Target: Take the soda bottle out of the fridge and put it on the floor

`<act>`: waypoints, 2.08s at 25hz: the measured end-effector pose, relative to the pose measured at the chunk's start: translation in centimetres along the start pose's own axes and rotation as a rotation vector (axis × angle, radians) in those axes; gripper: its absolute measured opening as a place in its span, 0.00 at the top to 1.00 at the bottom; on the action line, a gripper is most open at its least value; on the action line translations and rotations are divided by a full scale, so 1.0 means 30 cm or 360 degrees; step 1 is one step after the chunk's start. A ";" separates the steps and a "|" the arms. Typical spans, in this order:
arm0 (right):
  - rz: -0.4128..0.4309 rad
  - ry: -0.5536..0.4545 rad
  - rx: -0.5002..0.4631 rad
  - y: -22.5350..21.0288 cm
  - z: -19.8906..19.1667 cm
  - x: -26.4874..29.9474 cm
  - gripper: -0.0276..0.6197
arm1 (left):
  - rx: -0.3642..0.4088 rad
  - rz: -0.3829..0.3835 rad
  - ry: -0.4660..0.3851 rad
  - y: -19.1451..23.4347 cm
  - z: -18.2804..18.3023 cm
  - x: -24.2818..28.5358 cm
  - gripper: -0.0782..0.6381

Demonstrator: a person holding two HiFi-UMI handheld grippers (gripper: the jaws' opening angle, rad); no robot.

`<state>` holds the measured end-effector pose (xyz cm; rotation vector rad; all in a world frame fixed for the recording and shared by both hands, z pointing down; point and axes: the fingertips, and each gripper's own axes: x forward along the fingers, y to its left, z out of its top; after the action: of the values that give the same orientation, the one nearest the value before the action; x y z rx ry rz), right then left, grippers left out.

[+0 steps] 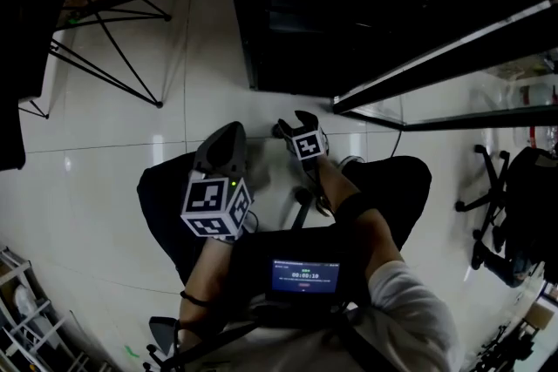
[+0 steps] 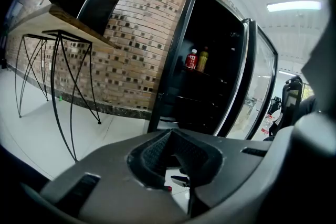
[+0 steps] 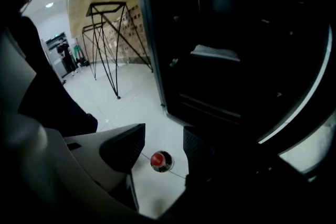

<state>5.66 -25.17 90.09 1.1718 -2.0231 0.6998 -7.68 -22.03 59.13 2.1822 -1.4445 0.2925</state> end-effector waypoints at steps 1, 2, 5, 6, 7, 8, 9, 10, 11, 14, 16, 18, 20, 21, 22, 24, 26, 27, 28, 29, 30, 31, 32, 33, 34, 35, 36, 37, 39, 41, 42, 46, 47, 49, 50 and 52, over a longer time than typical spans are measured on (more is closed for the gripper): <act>-0.0022 -0.0053 0.0038 -0.028 0.051 -0.046 0.57 | -0.0001 -0.0001 -0.0019 -0.010 0.018 -0.013 0.89; -0.0039 -0.0105 0.0076 -0.054 0.101 -0.095 0.58 | -0.0002 -0.0004 -0.0041 -0.024 0.038 -0.029 0.89; -0.0076 -0.0277 0.0188 -0.119 0.246 -0.263 0.75 | 0.0023 -0.0035 -0.0091 -0.079 0.093 -0.085 0.89; -0.0099 -0.0339 0.0216 -0.141 0.299 -0.327 0.89 | 0.0039 -0.0050 -0.0103 -0.097 0.110 -0.103 0.89; -0.0122 -0.0396 0.0237 -0.160 0.351 -0.393 0.94 | 0.0056 -0.0063 -0.0115 -0.112 0.128 -0.122 0.89; -0.0138 -0.0446 0.0249 -0.172 0.399 -0.459 0.96 | 0.0072 -0.0072 -0.0127 -0.126 0.143 -0.144 0.89; -0.0144 -0.0495 0.0253 -0.175 0.445 -0.524 0.96 | 0.0087 -0.0080 -0.0139 -0.140 0.157 -0.166 0.89; -0.0144 -0.0544 0.0254 -0.174 0.485 -0.589 0.96 | 0.0101 -0.0088 -0.0152 -0.157 0.168 -0.189 0.89; -0.0140 -0.0593 0.0253 -0.172 0.521 -0.655 0.96 | 0.0115 -0.0098 -0.0161 -0.176 0.177 -0.210 0.89; -0.0127 -0.0733 0.0268 -0.166 0.602 -0.860 0.96 | 0.0153 -0.0132 -0.0178 -0.239 0.199 -0.261 0.89; -0.0105 -0.0814 0.0292 -0.158 0.642 -0.986 0.96 | 0.0185 -0.0148 -0.0186 -0.271 0.216 -0.285 0.89; -0.0075 -0.0877 0.0308 -0.139 0.660 -1.097 0.96 | 0.0212 -0.0156 -0.0185 -0.289 0.223 -0.306 0.89; -0.0052 -0.0916 0.0310 -0.117 0.663 -1.190 0.96 | 0.0227 -0.0156 -0.0189 -0.295 0.229 -0.320 0.89; -0.0048 -0.0929 0.0311 -0.108 0.662 -1.229 0.96 | 0.0231 -0.0154 -0.0193 -0.295 0.231 -0.324 0.89; -0.0047 -0.0942 0.0311 -0.103 0.660 -1.266 0.96 | 0.0233 -0.0152 -0.0198 -0.295 0.233 -0.326 0.89; -0.0056 -0.0974 0.0318 -0.101 0.649 -1.337 0.96 | 0.0240 -0.0145 -0.0202 -0.298 0.231 -0.326 0.89; -0.0070 -0.1009 0.0324 -0.102 0.626 -1.401 0.96 | 0.0253 -0.0138 -0.0201 -0.303 0.222 -0.327 0.89; -0.0076 -0.1026 0.0322 -0.102 0.613 -1.429 0.96 | 0.0259 -0.0135 -0.0204 -0.305 0.218 -0.329 0.89; -0.0081 -0.1042 0.0313 -0.101 0.602 -1.453 0.96 | 0.0265 -0.0134 -0.0210 -0.307 0.216 -0.330 0.89; -0.0084 -0.1053 0.0298 -0.100 0.594 -1.471 0.96 | 0.0272 -0.0132 -0.0219 -0.308 0.218 -0.331 0.89; -0.0082 -0.1060 0.0281 -0.099 0.587 -1.482 0.96 | 0.0280 -0.0128 -0.0230 -0.308 0.221 -0.332 0.89; -0.0073 -0.1065 0.0268 -0.096 0.581 -1.489 0.96 | 0.0290 -0.0123 -0.0237 -0.306 0.225 -0.331 0.89; -0.0061 -0.1069 0.0261 -0.093 0.575 -1.493 0.96 | 0.0298 -0.0118 -0.0238 -0.304 0.228 -0.329 0.89; -0.0051 -0.1070 0.0257 -0.089 0.566 -1.497 0.96 | 0.0305 -0.0114 -0.0233 -0.303 0.227 -0.329 0.89; -0.0046 -0.1068 0.0256 -0.086 0.556 -1.503 0.96 | 0.0311 -0.0113 -0.0225 -0.304 0.225 -0.329 0.89; -0.0044 -0.1064 0.0256 -0.083 0.546 -1.511 0.96 | 0.0315 -0.0114 -0.0220 -0.306 0.224 -0.329 0.89; -0.0041 -0.1063 0.0258 -0.081 0.540 -1.521 0.96 | 0.0317 -0.0114 -0.0218 -0.307 0.226 -0.330 0.89; -0.0036 -0.1062 0.0259 -0.079 0.539 -1.530 0.96 | 0.0316 -0.0113 -0.0221 -0.307 0.231 -0.331 0.89; -0.0024 -0.1058 0.0259 -0.079 0.544 -1.544 0.96 | 0.0312 -0.0105 -0.0229 -0.304 0.242 -0.332 0.89; -0.0027 -0.1054 0.0258 -0.084 0.543 -1.553 0.96 | 0.0313 -0.0099 -0.0227 -0.303 0.247 -0.330 0.89; -0.0030 -0.1051 0.0258 -0.089 0.541 -1.553 0.96 | 0.0313 -0.0098 -0.0226 -0.305 0.247 -0.328 0.89; -0.0035 -0.1041 0.0261 -0.105 0.542 -1.544 0.96 | 0.0306 -0.0097 -0.0235 -0.311 0.252 -0.315 0.89; -0.0039 -0.1045 0.0258 -0.104 0.541 -1.546 0.96 | 0.0306 -0.0097 -0.0232 -0.313 0.250 -0.314 0.89; -0.0057 -0.1054 0.0243 -0.100 0.540 -1.551 0.96 | 0.0305 -0.0097 -0.0226 -0.313 0.245 -0.313 0.89; -0.0070 -0.1058 0.0234 -0.101 0.541 -1.553 0.96 | 0.0304 -0.0097 -0.0224 -0.311 0.244 -0.312 0.89; -0.0098 -0.1063 0.0211 -0.103 0.544 -1.555 0.96 | 0.0302 -0.0096 -0.0225 -0.310 0.244 -0.310 0.89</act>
<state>20.32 -14.33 44.04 1.7048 -2.4855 0.4460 -3.79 -15.53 46.13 2.4378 -1.4753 0.2680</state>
